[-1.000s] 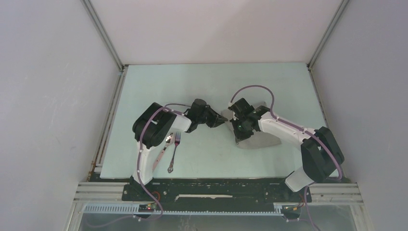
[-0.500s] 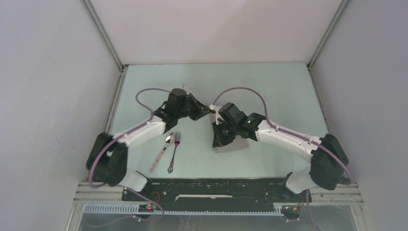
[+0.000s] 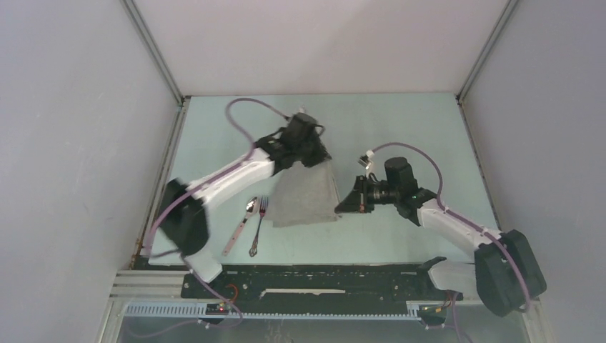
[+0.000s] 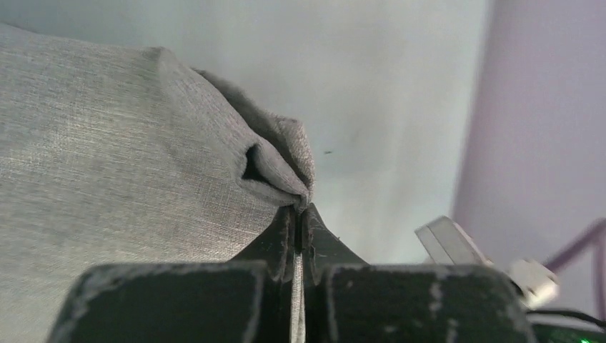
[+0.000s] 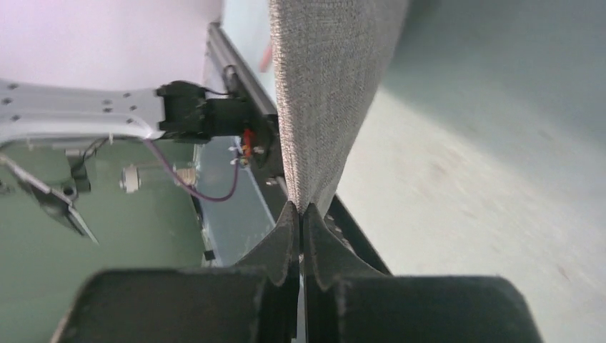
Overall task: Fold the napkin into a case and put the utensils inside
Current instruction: Turn over the upper triangle folded napkin at the center of the board, then smooth out the 2/3-rectangle-folded napkin at the center of the board.
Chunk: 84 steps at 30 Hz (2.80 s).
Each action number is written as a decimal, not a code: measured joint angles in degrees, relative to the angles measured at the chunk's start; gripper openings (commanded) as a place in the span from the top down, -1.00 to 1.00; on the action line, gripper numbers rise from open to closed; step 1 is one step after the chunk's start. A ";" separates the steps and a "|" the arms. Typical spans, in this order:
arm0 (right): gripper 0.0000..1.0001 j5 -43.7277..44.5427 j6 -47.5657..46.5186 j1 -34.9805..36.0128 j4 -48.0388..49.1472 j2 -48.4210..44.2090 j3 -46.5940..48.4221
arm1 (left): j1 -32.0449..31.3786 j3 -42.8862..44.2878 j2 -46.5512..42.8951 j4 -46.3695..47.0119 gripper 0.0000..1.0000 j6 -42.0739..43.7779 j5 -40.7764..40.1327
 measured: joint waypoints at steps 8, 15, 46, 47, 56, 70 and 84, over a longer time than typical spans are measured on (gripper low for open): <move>0.79 -4.35 -5.35 -17.35 -2.29 11.63 -10.43 | -5.20 21.51 34.60 -8.28 0.67 3.45 1.79; 0.04 3.13 -5.95 -19.71 -12.74 9.57 -10.67 | -5.53 27.26 37.29 -6.56 -0.24 7.98 4.79; 0.55 10.78 -5.84 -18.47 -18.45 9.38 -7.30 | -17.40 -0.96 18.80 2.64 0.12 12.76 19.41; 0.63 10.67 -5.75 -18.10 -18.01 9.40 -7.78 | -17.33 -0.92 18.78 2.78 0.15 12.72 19.08; 0.12 12.26 -3.72 -15.65 -15.26 8.39 -11.23 | -16.92 -0.98 18.29 2.69 0.30 12.11 17.07; 0.32 13.79 -6.08 -22.40 -9.75 27.43 17.35 | -16.98 -5.05 12.79 2.16 0.08 10.21 15.21; 0.11 8.41 -6.47 -24.96 -8.04 38.49 22.51 | -20.63 6.73 25.81 -4.87 0.17 11.34 13.49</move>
